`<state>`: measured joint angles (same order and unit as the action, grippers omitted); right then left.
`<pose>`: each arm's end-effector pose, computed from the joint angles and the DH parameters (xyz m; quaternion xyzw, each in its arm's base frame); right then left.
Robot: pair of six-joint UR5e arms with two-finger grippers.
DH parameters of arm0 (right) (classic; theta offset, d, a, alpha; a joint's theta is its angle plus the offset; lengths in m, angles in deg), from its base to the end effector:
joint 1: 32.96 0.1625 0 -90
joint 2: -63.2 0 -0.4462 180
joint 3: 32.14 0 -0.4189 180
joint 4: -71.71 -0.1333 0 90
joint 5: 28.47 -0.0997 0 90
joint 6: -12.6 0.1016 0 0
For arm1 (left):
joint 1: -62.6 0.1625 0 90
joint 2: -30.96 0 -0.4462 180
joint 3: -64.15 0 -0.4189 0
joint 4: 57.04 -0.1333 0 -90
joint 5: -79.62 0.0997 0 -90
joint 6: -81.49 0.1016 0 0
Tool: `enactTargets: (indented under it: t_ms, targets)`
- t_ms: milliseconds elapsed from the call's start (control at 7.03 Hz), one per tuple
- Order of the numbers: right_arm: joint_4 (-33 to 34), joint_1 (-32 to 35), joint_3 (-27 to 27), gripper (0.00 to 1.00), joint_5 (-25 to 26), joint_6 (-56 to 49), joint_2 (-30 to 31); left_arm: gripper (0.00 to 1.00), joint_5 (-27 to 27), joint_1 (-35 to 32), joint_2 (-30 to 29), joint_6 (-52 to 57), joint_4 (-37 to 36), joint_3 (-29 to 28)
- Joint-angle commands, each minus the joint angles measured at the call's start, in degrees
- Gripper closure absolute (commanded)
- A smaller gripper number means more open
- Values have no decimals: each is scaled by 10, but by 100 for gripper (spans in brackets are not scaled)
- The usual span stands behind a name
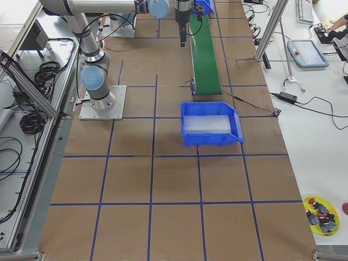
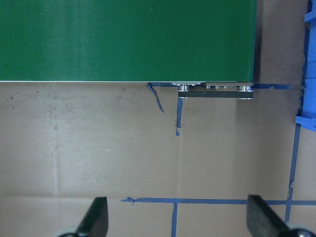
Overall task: Transport two buttons from left to right
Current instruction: 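Lift the yellow button and carry it over the conveyor belt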
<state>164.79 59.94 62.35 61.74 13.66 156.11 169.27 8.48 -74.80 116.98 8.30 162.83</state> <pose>0.1580 -0.4911 0.4976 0.0160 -0.9998 0.0131 0.0014 0.2447 -0.5668 0.3174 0.0034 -1.0000 0.0033 0.0014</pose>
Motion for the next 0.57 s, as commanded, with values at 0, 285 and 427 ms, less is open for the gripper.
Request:
enactTargets:
  t_ms: [0,285,427]
  targets:
    - [0,0,-2,0,0,0,1,96,0,-5,-2,-3,85,-71]
    - [-1,1,-14,0,0,0,0,96,1,-70,-1,-52,80,-77]
    - [-1,1,-14,0,0,0,-3,96,2,-118,-4,-114,78,-86]
